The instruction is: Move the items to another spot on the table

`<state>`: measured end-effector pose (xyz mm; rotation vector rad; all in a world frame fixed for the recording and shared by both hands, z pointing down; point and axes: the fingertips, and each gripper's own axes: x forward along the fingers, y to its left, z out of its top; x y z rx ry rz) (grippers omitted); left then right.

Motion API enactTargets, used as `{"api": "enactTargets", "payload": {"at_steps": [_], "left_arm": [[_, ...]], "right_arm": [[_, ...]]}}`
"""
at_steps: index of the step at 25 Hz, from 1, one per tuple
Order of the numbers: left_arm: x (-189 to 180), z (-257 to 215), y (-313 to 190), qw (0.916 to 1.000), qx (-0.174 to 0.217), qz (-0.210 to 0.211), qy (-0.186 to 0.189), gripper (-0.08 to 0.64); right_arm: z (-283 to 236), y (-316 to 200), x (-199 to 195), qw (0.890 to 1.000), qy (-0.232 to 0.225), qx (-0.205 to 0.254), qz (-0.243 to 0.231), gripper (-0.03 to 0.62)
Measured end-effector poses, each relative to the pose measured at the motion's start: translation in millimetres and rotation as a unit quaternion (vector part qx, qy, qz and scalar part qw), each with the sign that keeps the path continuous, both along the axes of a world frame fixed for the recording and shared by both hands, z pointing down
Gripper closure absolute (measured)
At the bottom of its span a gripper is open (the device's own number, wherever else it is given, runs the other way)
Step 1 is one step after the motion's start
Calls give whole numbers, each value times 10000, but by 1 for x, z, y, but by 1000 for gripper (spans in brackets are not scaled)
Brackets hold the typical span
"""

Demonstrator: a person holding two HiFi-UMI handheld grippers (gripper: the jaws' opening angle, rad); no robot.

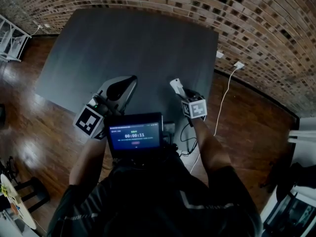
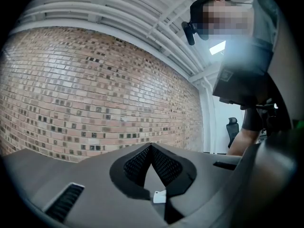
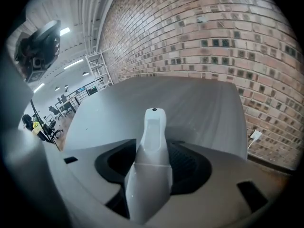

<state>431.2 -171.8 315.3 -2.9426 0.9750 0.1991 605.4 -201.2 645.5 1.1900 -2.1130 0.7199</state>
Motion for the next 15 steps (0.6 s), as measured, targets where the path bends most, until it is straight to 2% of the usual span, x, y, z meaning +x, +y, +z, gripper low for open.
{"api": "enactTargets", "payload": {"at_steps": [3,7,12,15], "left_arm": [[1,-1,-1,10000,6,25,53,564],[1,-1,-4,10000,-11,50,65,564],[-5,-13,-4,9999,78,84,107,563],[-8,-15,0,9997,114,146,173,565]], "right_arm": [[-2,-1,-6,9998,-197,-31,-23,359],[-6,4,0,9997,-80,-230,70,350],[-27,1,-5,10000,39,8,-3,316],[-35,8,-1,9998,72,-98,178,316]]}}
